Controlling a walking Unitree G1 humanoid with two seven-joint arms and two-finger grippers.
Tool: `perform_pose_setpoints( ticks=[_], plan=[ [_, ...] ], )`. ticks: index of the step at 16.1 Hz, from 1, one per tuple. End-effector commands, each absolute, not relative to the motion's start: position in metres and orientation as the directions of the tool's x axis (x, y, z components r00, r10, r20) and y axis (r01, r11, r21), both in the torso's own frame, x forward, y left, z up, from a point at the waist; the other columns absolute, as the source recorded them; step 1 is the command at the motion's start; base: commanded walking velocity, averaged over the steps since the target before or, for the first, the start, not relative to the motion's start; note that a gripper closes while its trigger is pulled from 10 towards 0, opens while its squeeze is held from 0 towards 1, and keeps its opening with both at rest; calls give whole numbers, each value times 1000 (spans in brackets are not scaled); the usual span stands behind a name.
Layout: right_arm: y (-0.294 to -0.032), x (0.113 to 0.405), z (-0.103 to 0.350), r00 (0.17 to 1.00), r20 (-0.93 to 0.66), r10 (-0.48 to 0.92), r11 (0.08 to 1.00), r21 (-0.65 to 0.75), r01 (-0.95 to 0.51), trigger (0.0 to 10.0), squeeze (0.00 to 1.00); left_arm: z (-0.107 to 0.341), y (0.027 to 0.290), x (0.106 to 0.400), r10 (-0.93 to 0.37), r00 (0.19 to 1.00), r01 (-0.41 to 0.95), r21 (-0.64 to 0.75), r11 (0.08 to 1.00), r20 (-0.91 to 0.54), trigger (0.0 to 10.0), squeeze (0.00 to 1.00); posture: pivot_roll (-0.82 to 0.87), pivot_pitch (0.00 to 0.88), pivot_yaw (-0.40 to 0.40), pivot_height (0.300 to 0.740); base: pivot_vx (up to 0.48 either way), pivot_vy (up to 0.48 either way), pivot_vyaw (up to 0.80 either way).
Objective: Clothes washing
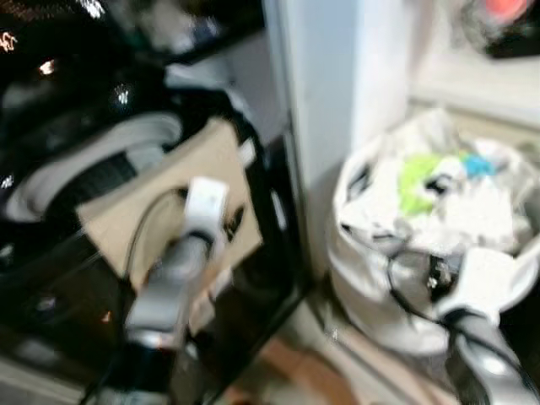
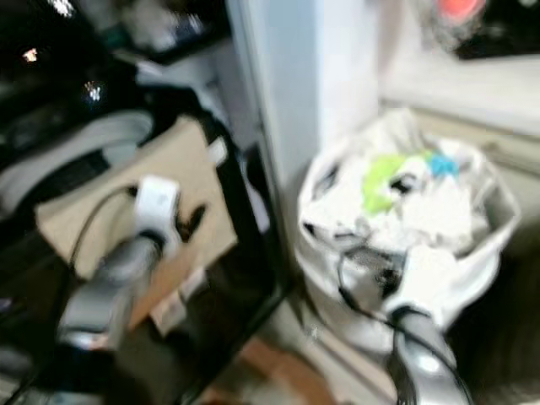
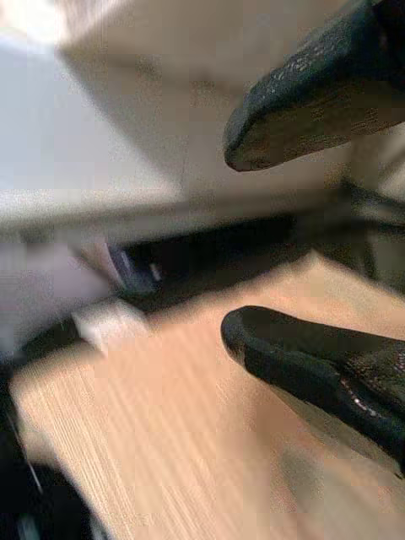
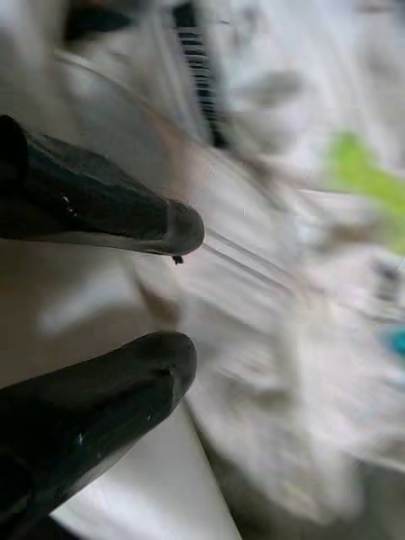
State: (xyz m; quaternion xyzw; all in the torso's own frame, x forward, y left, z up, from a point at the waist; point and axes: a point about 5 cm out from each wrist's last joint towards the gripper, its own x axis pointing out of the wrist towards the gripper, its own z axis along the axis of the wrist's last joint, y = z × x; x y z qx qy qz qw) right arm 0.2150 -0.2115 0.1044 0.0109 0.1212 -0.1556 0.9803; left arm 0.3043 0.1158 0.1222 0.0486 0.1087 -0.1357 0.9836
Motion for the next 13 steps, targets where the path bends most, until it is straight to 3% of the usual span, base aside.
perform_pose_setpoints(
  ticks=[1,2,3,4,5,6,8,10,12,13],
  plan=[
    [-203,220,117,943,-182,-277,958,20,286,10000,0,123,124,305,-236,944,261,84,962,-229,10000,0,-123,0,199,740,0,0,0],
    [-202,220,119,946,-174,-273,959,29,282,10000,0,124,124,305,-237,945,260,79,962,-227,10000,0,-122,0,197,740,0,0,0],
    [-202,219,124,948,-158,-277,957,41,286,10000,0,124,123,306,-244,942,264,61,963,-232,10000,537,-114,0,183,740,0,0,0],
    [-202,221,126,951,-149,-271,959,48,281,10000,0,124,123,306,-243,942,262,58,963,-231,10000,941,-107,0,171,740,0,0,0],
    [-200,227,135,966,-114,-232,970,51,239,10000,0,127,125,305,-242,945,259,53,964,-218,10000,1000,-96,0,151,740,0,0,0],
    [-198,233,147,982,-67,-176,982,52,180,10000,1000,128,128,304,-223,952,240,60,969,-209,10000,1000,-77,0,121,740,0,0,0],
    [-191,246,165,997,-18,-78,997,13,79,10000,1000,130,137,302,-181,964,196,61,979,-193,10000,1000,-60,0,88,740,0,0,0],
    [-184,263,179,999,5,52,996,-69,-52,10000,1000,129,145,294,-143,972,154,45,987,-188,10000,1000,-7,0,-11,740,0,0,0],
    [-188,269,176,998,-15,65,988,-140,-66,10000,1000,133,139,289,-145,975,164,101,981,-170,10000,1000,9,0,-54,740,0,0,0],
    [-190,271,172,996,-50,74,985,-155,-81,10000,0,142,135,288,-155,982,163,73,984,-108,10000,1000,8,0,-62,740,0,0,0]
  ],
)
